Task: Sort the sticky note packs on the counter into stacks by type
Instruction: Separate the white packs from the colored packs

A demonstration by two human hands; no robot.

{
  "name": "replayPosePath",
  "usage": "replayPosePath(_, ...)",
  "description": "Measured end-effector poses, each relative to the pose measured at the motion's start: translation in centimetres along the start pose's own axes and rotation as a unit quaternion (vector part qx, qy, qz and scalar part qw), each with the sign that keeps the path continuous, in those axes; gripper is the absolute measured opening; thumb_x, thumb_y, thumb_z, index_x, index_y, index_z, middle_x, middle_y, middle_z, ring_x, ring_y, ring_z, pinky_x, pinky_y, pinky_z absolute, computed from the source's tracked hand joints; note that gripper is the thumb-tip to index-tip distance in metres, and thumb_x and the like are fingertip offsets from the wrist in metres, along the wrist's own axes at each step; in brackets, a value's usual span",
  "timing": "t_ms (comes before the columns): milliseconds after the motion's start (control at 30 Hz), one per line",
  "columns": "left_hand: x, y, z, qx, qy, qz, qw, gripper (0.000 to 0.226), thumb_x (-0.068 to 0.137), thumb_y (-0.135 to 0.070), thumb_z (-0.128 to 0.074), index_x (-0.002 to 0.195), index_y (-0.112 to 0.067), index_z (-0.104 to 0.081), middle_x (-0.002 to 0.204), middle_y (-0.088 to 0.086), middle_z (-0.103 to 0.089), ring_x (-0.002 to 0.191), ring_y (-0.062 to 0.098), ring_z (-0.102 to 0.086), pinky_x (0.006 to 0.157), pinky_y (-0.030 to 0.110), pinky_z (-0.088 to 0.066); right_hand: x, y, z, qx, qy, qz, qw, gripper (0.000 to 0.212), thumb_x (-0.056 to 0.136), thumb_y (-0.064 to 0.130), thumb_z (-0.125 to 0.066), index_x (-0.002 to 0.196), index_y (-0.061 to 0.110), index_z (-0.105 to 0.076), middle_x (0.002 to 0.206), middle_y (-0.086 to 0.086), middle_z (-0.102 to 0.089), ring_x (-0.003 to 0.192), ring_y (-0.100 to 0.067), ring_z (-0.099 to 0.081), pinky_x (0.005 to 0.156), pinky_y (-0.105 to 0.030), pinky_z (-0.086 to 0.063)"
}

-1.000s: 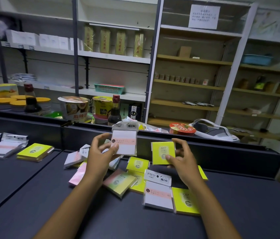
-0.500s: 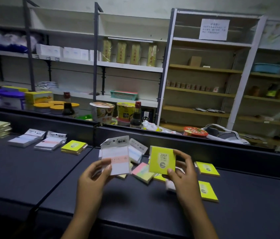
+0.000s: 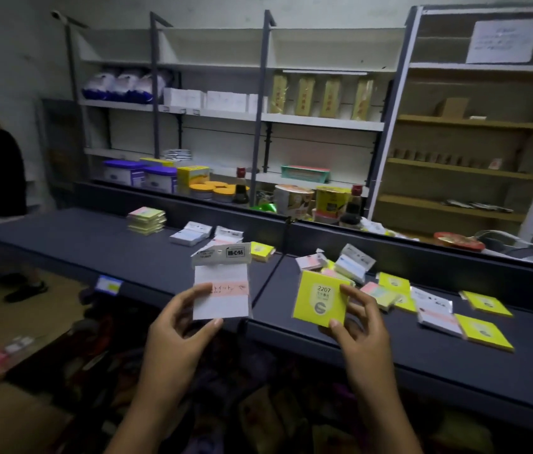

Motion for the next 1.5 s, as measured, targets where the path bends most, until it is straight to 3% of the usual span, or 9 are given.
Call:
replayPosePath(167, -1.1, -2.0, 5.2, 0.016, -0.022, -0.004, 1.000, 0.048, 0.081, 0.009, -0.072, 0.116, -0.022, -0.068, 0.111, -0.018, -0.071, 0.108, 0.003, -0.066, 0.092, 0.028, -0.057, -2.3, 1.3, -4.5, 0.008, 0.019, -0.003, 1.000, 0.048, 0.093, -0.006, -0.060, 0.119, 0.034, -0.058, 0.118, 0.003, -0.061, 0.097, 0.001, -0.067, 0.079, -0.017, -0.057)
replayPosePath(300, 0.1, -2.5, 7.6, 0.027, -0.033, 0.000, 0.999, 0.048, 0.081, 0.007, -0.072, 0.115, -0.026, -0.068, 0.110, -0.023, -0.070, 0.107, 0.000, -0.066, 0.094, 0.035, -0.056, -1.9, 1.7, -7.1, 0.006, 0.030, 0.011, 0.999, 0.049, 0.092, -0.005, -0.061, 0.119, 0.036, -0.059, 0.117, 0.005, -0.063, 0.097, 0.001, -0.067, 0.078, -0.018, -0.057)
replayPosePath(400, 1.6, -2.2, 8.4, 0.032, -0.036, 0.003, 0.999, 0.048, 0.081, 0.005, -0.074, 0.115, -0.029, -0.068, 0.112, -0.024, -0.069, 0.109, 0.001, -0.065, 0.097, 0.037, -0.055, -0.7, 1.1, -8.9, 0.018, 0.030, 0.003, 0.999, 0.051, 0.093, -0.004, -0.062, 0.117, 0.042, -0.060, 0.118, 0.007, -0.063, 0.102, -0.007, -0.068, 0.088, -0.036, -0.060)
replayPosePath(467, 2.8, -1.8, 8.7, 0.035, -0.033, 0.002, 0.999, 0.048, 0.081, 0.003, -0.074, 0.114, -0.030, -0.069, 0.114, -0.021, -0.069, 0.112, 0.003, -0.064, 0.097, 0.037, -0.054, 0.5, 0.5, -10.1, 0.027, 0.036, 0.005, 0.999, 0.053, 0.093, -0.004, -0.061, 0.117, 0.044, -0.060, 0.119, 0.004, -0.064, 0.103, -0.014, -0.069, 0.089, -0.041, -0.060)
replayPosePath(767, 10.9, 1.2, 7.9, 0.083, -0.013, -0.017, 0.996, 0.046, 0.081, -0.002, -0.077, 0.115, -0.032, -0.068, 0.119, -0.009, -0.069, 0.111, 0.007, -0.064, 0.092, 0.029, -0.055, 7.8, -2.8, -13.0, 0.050, 0.045, 0.029, 0.997, 0.054, 0.094, -0.006, -0.058, 0.119, 0.042, -0.061, 0.109, 0.014, -0.066, 0.100, -0.009, -0.069, 0.073, -0.022, -0.059)
replayPosePath(1000, 18.2, 3.4, 6.8, 0.112, 0.043, -0.035, 0.992, 0.042, 0.081, -0.011, -0.078, 0.114, -0.034, -0.067, 0.111, -0.026, -0.068, 0.108, -0.008, -0.060, 0.086, 0.009, -0.050, 13.2, -4.6, -14.9, 0.034, 0.044, 0.035, 0.998, 0.053, 0.092, -0.011, -0.057, 0.118, 0.034, -0.060, 0.112, 0.006, -0.061, 0.095, -0.010, -0.070, 0.072, -0.020, -0.058)
replayPosePath(1200, 25.9, 6.7, 5.9, 0.127, 0.070, -0.051, 0.988, 0.042, 0.079, -0.011, -0.080, 0.115, -0.028, -0.069, 0.117, -0.015, -0.069, 0.111, 0.007, -0.062, 0.094, 0.023, -0.050, 18.9, -5.8, -16.7, -0.003, 0.032, 0.039, 0.999, 0.048, 0.092, -0.010, -0.059, 0.123, 0.026, -0.059, 0.112, 0.002, -0.062, 0.095, -0.004, -0.069, 0.072, -0.016, -0.056)
replayPosePath(1367, 31.8, 11.1, 4.6, 0.152, 0.124, -0.046, 0.980, 0.039, 0.074, -0.014, -0.085, 0.108, -0.029, -0.072, 0.110, -0.016, -0.071, 0.104, 0.007, -0.063, 0.084, 0.011, -0.048, 24.5, -7.0, -17.6, -0.016, -0.029, 0.028, 0.999, 0.047, 0.091, -0.010, -0.059, 0.126, 0.020, -0.058, 0.107, 0.010, -0.062, 0.087, 0.012, -0.067, 0.062, -0.010, -0.053)
replayPosePath(1500, 35.8, 14.8, 3.5, 0.170, 0.163, -0.029, 0.971, 0.038, 0.072, -0.015, -0.086, 0.104, -0.031, -0.073, 0.107, -0.014, -0.072, 0.105, 0.007, -0.064, 0.087, 0.011, -0.047, 28.0, -8.6, -18.6, 0.003, -0.076, 0.012, 0.997, 0.048, 0.090, -0.011, -0.059, 0.127, 0.020, -0.058, 0.112, 0.002, -0.064, 0.089, 0.003, -0.070, 0.076, -0.023, -0.061)
Point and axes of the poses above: each hand's wrist, its own x-axis towards the middle knuckle, its own z-axis out of the back of the hand, y = z × x, the point moved 2 cm from there along x, towards the middle knuckle
